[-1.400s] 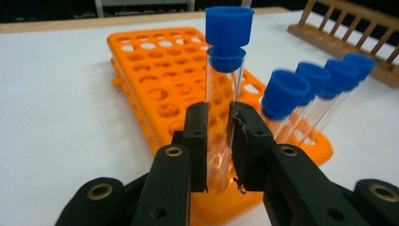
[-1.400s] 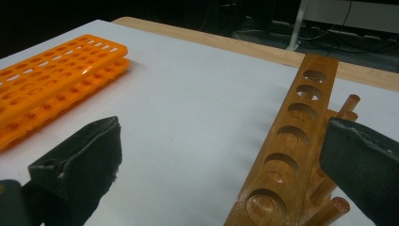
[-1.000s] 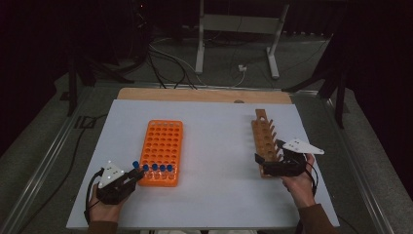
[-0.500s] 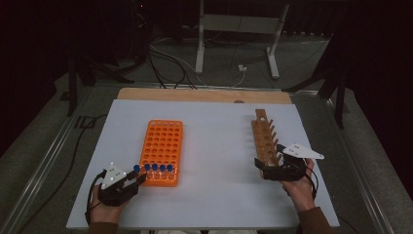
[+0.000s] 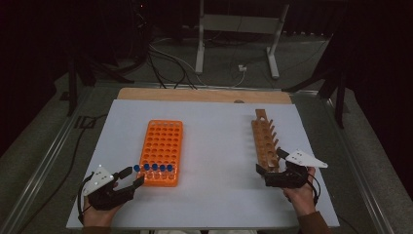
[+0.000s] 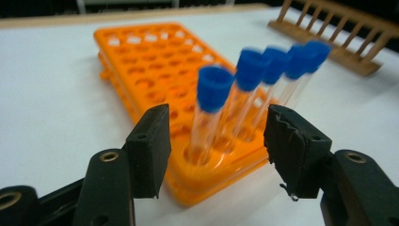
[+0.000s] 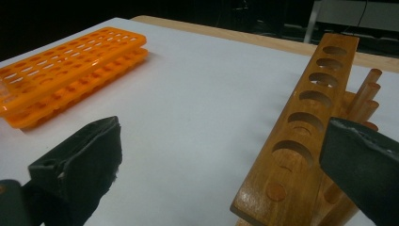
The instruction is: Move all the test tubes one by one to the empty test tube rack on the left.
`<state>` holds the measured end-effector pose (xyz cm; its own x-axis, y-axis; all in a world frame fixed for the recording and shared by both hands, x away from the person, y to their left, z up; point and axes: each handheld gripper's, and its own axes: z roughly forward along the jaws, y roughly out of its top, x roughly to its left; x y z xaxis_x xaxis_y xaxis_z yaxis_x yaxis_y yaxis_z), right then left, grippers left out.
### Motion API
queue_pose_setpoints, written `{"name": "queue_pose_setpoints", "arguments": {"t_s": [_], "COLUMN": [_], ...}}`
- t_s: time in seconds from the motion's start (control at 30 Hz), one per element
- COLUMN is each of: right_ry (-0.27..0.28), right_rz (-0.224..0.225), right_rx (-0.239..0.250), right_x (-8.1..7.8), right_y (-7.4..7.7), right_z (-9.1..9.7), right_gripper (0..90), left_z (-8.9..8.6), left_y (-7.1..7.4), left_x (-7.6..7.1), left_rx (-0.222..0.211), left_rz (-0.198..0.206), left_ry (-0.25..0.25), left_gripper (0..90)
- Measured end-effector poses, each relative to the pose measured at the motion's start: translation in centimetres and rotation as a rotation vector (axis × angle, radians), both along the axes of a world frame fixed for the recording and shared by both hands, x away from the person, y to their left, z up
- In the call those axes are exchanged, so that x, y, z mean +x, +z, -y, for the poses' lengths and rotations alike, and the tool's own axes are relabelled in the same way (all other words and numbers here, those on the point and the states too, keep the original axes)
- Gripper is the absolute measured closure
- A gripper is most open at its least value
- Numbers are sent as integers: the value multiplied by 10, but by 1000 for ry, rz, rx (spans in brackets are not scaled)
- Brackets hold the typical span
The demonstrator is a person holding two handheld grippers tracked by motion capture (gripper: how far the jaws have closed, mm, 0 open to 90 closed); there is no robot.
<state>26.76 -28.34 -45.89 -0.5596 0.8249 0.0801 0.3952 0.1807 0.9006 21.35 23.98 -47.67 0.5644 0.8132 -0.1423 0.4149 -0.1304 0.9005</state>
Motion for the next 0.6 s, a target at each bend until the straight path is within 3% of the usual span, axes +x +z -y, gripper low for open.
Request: {"name": "queue_pose_setpoints", "arguments": {"t_s": [0.17, 0.4, 0.6], "right_ry": [0, -4, -11], "right_rz": [10, 26, 61], "right_rx": [10, 24, 20], "right_x": [-3, -6, -9], "right_y": [-3, -5, -7], "right_z": [2, 4, 8], "right_gripper": [2, 2, 2], "left_z": [-1, -11, -19], "left_y": [6, 11, 16], "left_x": [-3, -7, -7], "left_rx": [-35, -67, -65], "left_rz": [51, 106, 140], "left_ry": [8, 94, 185], "left_gripper": [360, 261, 76]}}
